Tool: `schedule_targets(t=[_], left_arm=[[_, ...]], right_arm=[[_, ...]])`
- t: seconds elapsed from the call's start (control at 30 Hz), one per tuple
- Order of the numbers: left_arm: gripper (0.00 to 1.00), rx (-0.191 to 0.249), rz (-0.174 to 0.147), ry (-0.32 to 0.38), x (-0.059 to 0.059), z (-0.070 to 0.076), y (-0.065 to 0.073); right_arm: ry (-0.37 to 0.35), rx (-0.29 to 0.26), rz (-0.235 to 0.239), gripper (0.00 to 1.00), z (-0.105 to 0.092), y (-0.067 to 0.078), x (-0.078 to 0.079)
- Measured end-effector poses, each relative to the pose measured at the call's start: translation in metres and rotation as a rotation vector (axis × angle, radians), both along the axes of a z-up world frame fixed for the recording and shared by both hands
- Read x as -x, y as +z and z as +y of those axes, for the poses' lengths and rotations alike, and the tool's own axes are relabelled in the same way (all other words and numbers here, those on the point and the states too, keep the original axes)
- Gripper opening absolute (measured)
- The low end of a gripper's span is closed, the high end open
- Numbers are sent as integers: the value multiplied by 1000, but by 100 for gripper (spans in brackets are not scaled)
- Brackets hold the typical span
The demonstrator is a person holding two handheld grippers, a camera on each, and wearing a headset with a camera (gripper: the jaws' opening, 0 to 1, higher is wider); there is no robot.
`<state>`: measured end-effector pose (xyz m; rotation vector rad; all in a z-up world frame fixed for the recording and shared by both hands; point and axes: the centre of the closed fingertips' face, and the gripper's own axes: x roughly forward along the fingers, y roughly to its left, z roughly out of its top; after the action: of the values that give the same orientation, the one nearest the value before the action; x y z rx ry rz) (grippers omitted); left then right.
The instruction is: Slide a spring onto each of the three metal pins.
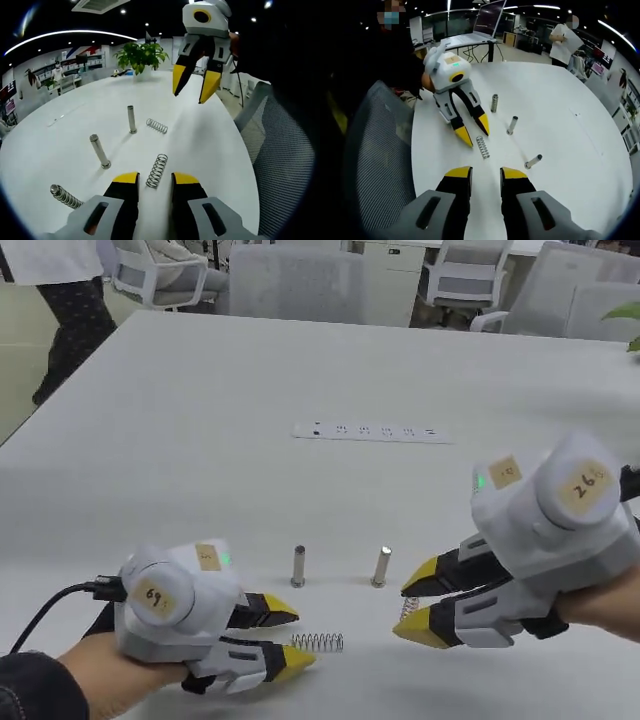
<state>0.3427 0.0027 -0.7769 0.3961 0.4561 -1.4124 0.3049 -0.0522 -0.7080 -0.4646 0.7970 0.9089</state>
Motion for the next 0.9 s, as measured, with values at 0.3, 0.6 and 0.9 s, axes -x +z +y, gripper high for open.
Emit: schedule_targets(t=[0.3, 0.6, 0.9], left_arm=[[13, -26, 1, -10, 1, -1, -9], [3, -38, -23, -11, -2, -3, -12], [3, -39, -28, -7, -2, -3, -10]], right_arm=[[0, 1, 3, 20, 0, -2, 0], [-3, 3, 3, 20, -2, -2, 0], [-2, 8, 9, 20, -3, -5, 1]])
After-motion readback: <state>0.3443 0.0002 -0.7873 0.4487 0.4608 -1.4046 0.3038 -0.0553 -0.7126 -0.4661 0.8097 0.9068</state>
